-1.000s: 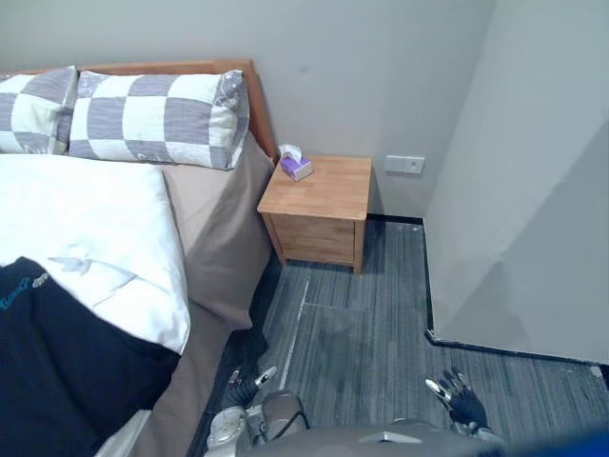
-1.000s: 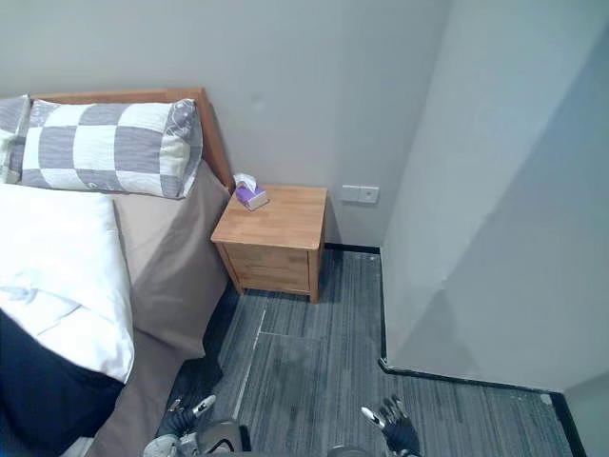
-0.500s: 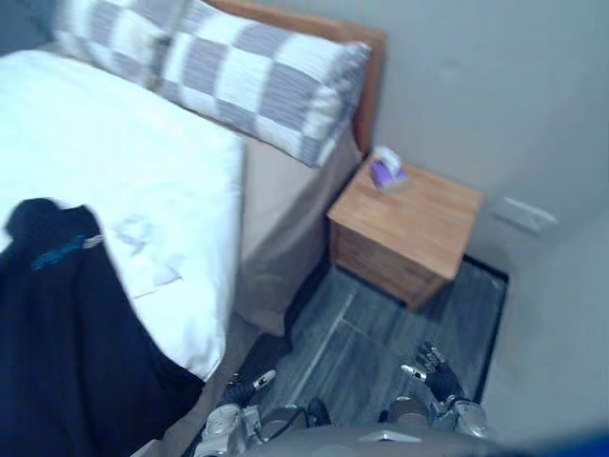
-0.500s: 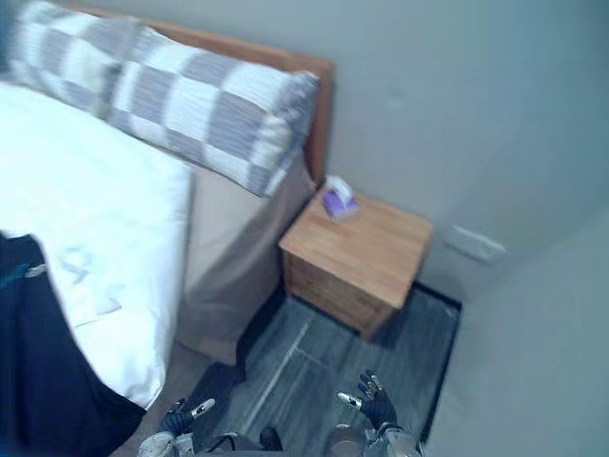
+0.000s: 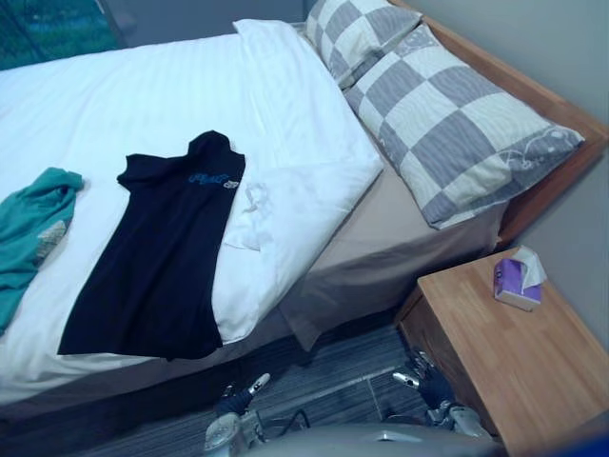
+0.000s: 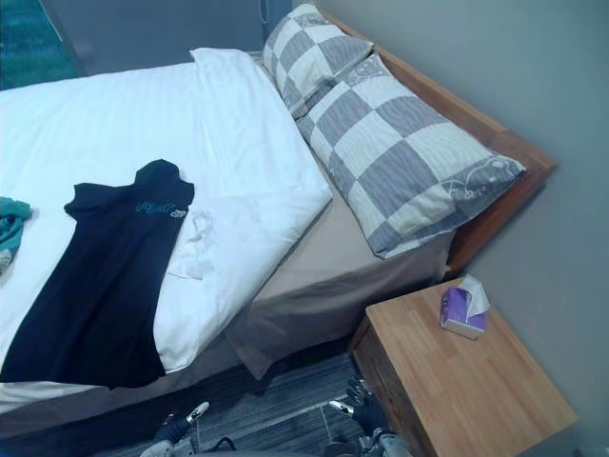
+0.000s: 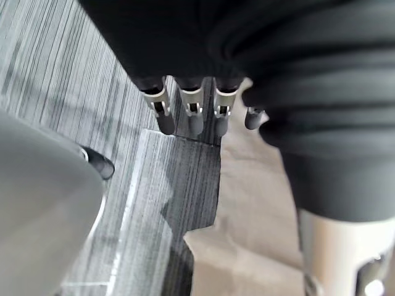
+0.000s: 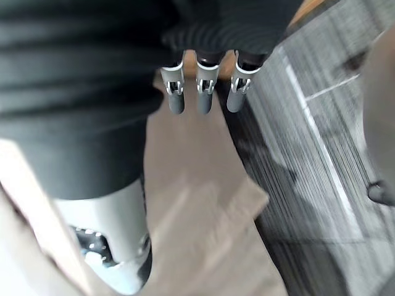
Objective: Tidy the bed and pick cloth on bed and put in laundry
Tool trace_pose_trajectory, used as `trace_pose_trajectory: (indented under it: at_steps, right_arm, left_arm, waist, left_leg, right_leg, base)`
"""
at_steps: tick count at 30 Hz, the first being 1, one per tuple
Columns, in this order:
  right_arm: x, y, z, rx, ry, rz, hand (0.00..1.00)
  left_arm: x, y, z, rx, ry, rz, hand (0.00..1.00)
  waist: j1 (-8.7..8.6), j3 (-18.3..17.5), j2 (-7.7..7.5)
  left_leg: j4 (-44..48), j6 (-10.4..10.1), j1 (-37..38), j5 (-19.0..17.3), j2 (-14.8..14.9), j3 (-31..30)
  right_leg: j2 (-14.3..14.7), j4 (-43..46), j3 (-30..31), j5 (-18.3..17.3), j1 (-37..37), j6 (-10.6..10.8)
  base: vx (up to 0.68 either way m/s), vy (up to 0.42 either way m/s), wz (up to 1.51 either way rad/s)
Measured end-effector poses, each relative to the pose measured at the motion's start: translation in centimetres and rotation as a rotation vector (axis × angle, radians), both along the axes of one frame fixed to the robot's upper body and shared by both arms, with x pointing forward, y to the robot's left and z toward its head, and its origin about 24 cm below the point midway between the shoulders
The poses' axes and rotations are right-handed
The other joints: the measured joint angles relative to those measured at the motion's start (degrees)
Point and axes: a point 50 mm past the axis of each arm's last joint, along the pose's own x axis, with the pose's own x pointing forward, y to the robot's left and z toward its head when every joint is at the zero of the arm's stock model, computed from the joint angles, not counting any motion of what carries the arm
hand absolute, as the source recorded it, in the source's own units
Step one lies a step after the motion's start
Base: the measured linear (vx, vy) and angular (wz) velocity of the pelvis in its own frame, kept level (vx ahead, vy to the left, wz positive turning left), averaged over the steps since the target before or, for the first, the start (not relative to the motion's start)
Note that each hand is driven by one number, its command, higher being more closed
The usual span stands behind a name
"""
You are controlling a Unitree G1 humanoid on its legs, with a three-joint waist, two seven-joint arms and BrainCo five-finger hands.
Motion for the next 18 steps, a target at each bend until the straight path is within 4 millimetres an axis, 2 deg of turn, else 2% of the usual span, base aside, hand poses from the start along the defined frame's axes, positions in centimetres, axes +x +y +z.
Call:
trace_pose_trajectory:
  at_steps: [1,3,4,5,7,9,11,15,17,18]
  right_arm:
    - [0.1,0.6,0.0,0.011,-0.003,0.015,0.0]
    - [0.2,0.7,0.1,0.012,-0.003,-0.001,0.0]
    - [-0.1,0.9,-0.1,0.021,0.02,-0.035,0.0]
    - [-0.6,0.8,-0.3,0.028,0.041,-0.078,0.0]
    - [-1.2,0.5,-0.7,0.052,0.081,-0.151,0.0]
    - [-1.5,0.3,-0.9,0.073,0.1,-0.226,0.0]
    - [-2.1,-0.9,-1.1,0.085,0.122,-0.355,0.0]
    - [-3.2,-3.0,-1.2,0.074,0.135,-0.597,0.0]
    - [-3.5,-3.7,-1.2,0.058,0.13,-0.677,0.0]
    - [-3.3,-5.0,-0.7,0.04,0.084,-0.776,0.0]
  left_arm:
    - [-0.3,0.2,0.0,-0.001,-0.001,-0.002,0.0]
    - [-0.1,0.4,0.1,0.002,-0.018,-0.01,0.0]
    - [-0.1,0.6,0.2,0.002,-0.029,-0.003,0.0]
    - [-0.1,0.7,0.3,0.007,-0.035,0.0,0.0]
    - [0.0,0.8,0.3,0.018,-0.047,-0.022,0.0]
    - [0.2,0.7,0.3,0.028,-0.039,-0.078,0.0]
    - [0.0,0.3,0.1,0.027,-0.014,-0.136,0.0]
    - [0.4,-0.5,-0.1,0.016,0.006,-0.221,0.0]
    - [0.2,-0.4,-0.2,0.008,0.018,-0.237,0.0]
    - [0.3,-0.3,-0.1,0.009,0.02,-0.261,0.0]
  waist:
    - [-0.5,-0.4,-0.75]
    - [-1.1,0.1,-1.23]
    - [-1.21,0.4,-1.78]
    - [-1.27,0.3,-2.37]
    - [-0.78,-0.5,-2.65]
    - [-0.95,-0.6,-2.78]
    - [-1.79,-0.5,-2.03]
    - [-2.66,0.7,0.34]
    - [-3.54,0.6,0.69]
    - [-3.76,0.7,0.71]
  left_leg:
    - [0.3,-0.4,-1.2,1.3,-0.3,3.1]
    - [1.7,0.0,-1.9,1.6,0.2,10.9]
    - [3.6,0.3,-2.7,1.6,0.4,15.9]
    - [4.1,1.2,-2.8,2.3,0.2,17.4]
    - [0.6,1.8,-1.8,4.3,-0.5,17.3]
    - [-5.8,1.7,0.0,8.4,-1.7,16.0]
    - [-12.4,1.4,2.0,13.0,-2.4,14.4]
    - [-13.9,1.5,2.0,13.5,-2.5,13.7]
    - [-13.9,1.5,1.5,13.4,-2.5,13.1]
    - [-14.0,2.5,0.9,12.1,-2.6,13.5]
  right_leg:
    - [-1.1,-0.8,-1.7,0.2,0.2,0.0]
    - [-1.9,-2.1,-5.1,0.9,2.5,-0.4]
    - [-2.3,-2.8,-7.3,1.0,4.3,-0.5]
    - [-2.5,-2.9,-8.3,1.2,5.6,-0.5]
    - [-2.6,-2.9,-9.4,1.7,5.7,-0.1]
    - [-2.6,-3.4,-9.4,2.5,5.6,-0.1]
    - [-2.2,-4.1,-9.4,3.6,5.7,0.6]
    - [-1.8,-5.0,-9.1,3.5,5.8,0.5]
    - [-1.7,-5.6,-9.0,3.1,5.8,0.2]
    - [-1.6,-6.4,-8.8,1.6,5.8,-0.3]
  base:
    - [0.01,-0.013,0.62]
    - [0.02,-0.005,0.89]
    - [0.02,0.007,1.09]
    - [0.02,0.011,1.05]
    - [0.03,0.024,0.71]
    - [0.0,0.033,0.5]
    - [-0.08,0.015,0.39]
    - [-0.13,-0.006,0.07]
    - [-0.19,-0.007,0.07]
    - [-0.2,0.008,0.05]
